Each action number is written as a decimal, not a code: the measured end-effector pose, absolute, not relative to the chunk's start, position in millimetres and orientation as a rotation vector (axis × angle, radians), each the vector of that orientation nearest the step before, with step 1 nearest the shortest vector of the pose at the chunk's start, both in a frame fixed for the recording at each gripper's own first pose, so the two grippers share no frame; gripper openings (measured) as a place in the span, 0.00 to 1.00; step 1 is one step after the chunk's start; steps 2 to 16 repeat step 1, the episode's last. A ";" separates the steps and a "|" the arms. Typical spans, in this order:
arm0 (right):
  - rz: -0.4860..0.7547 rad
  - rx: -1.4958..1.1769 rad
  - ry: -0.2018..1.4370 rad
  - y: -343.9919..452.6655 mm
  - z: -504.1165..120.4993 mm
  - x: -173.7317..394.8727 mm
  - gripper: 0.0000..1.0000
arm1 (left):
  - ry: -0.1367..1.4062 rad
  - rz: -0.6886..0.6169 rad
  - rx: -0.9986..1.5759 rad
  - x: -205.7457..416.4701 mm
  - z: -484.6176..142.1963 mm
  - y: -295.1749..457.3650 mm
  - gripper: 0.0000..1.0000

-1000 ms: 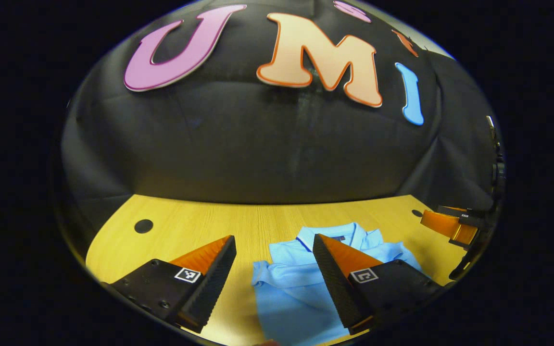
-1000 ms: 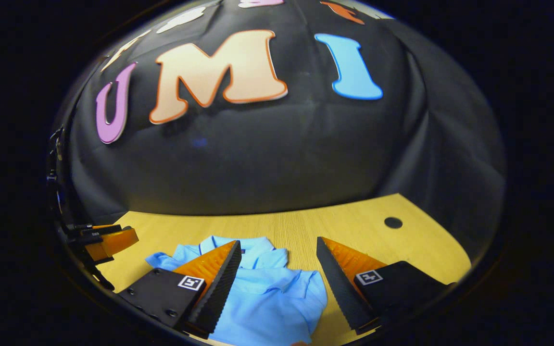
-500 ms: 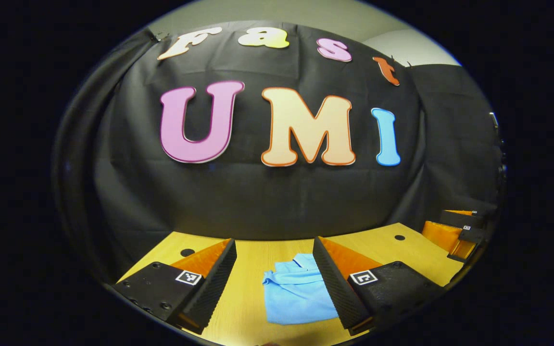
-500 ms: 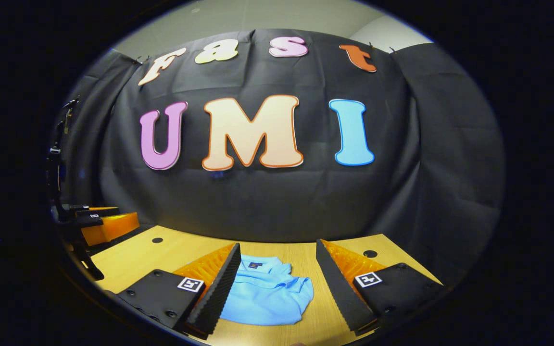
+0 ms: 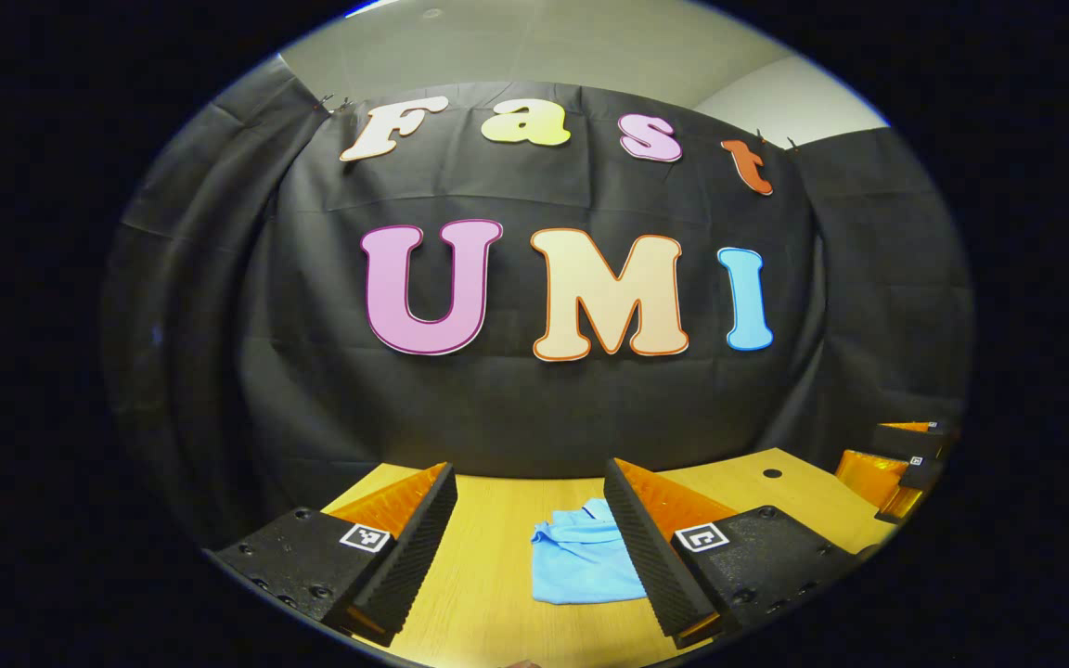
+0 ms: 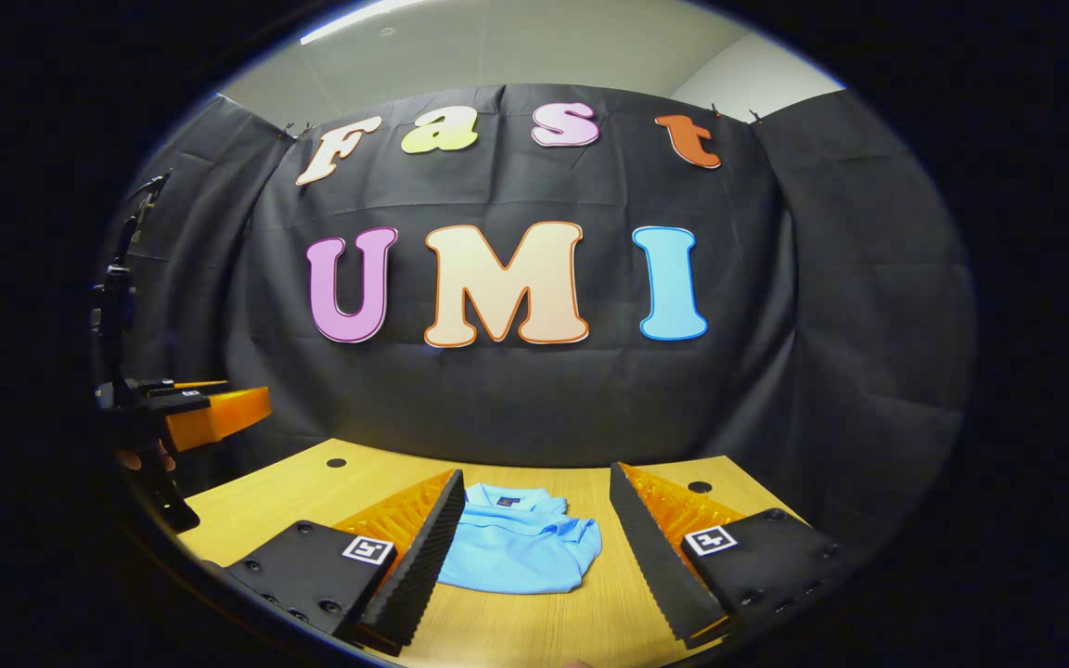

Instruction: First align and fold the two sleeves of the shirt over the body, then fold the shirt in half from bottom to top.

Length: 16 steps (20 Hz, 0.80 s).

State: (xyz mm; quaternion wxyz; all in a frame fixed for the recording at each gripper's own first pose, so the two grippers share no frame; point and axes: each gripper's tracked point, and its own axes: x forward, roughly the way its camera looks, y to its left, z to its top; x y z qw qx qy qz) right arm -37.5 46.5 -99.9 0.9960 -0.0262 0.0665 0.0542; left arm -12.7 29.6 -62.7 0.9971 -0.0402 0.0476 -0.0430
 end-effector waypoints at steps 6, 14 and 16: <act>0.107 -0.059 0.125 45.5 -94.6 -38.0 0.97 | 0.098 -0.086 -0.077 -14.9 -63.0 29.6 0.95; 0.107 -0.059 0.125 45.5 -94.6 -38.0 0.97 | 0.098 -0.086 -0.077 -14.9 -63.0 29.6 0.95; 0.107 -0.059 0.125 45.5 -94.6 -38.0 0.97 | 0.098 -0.086 -0.077 -14.9 -63.0 29.6 0.95</act>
